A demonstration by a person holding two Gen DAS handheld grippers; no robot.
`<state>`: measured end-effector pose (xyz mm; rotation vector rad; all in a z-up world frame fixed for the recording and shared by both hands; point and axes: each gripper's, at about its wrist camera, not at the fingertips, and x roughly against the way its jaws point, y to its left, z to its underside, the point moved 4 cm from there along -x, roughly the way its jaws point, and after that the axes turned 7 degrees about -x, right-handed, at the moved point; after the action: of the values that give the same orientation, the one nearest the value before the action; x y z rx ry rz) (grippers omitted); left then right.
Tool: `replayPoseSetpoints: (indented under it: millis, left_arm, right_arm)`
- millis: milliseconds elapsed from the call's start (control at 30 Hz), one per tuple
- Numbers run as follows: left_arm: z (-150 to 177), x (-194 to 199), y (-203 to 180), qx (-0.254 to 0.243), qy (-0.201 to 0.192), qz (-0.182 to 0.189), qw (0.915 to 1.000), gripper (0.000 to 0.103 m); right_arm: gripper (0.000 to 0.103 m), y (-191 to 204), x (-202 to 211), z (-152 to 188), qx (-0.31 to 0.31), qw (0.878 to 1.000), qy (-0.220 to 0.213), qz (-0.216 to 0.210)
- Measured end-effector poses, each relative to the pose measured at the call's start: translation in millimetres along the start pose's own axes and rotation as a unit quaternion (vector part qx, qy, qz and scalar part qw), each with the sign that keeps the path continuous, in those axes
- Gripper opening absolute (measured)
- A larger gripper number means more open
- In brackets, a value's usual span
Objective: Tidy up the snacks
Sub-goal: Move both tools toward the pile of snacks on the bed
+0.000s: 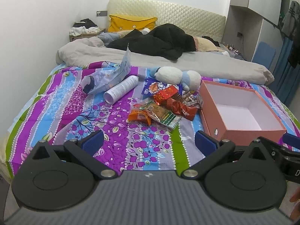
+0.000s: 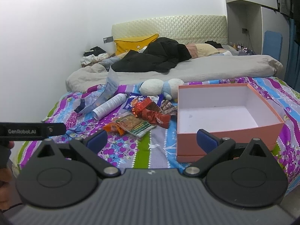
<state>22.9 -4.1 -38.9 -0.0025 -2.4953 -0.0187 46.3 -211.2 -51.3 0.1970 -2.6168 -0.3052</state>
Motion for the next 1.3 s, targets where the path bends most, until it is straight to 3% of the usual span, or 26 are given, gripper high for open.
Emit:
replayPoseSetpoints:
  millis: [1300]
  left_arm:
    - [12.8,-7.0,0.2,-0.001,0.015,0.02,0.9997,0.103]
  right_arm:
    - [0.103,-3.5,2.3,9.3,-0.011,1.0,0.011,-0.007]
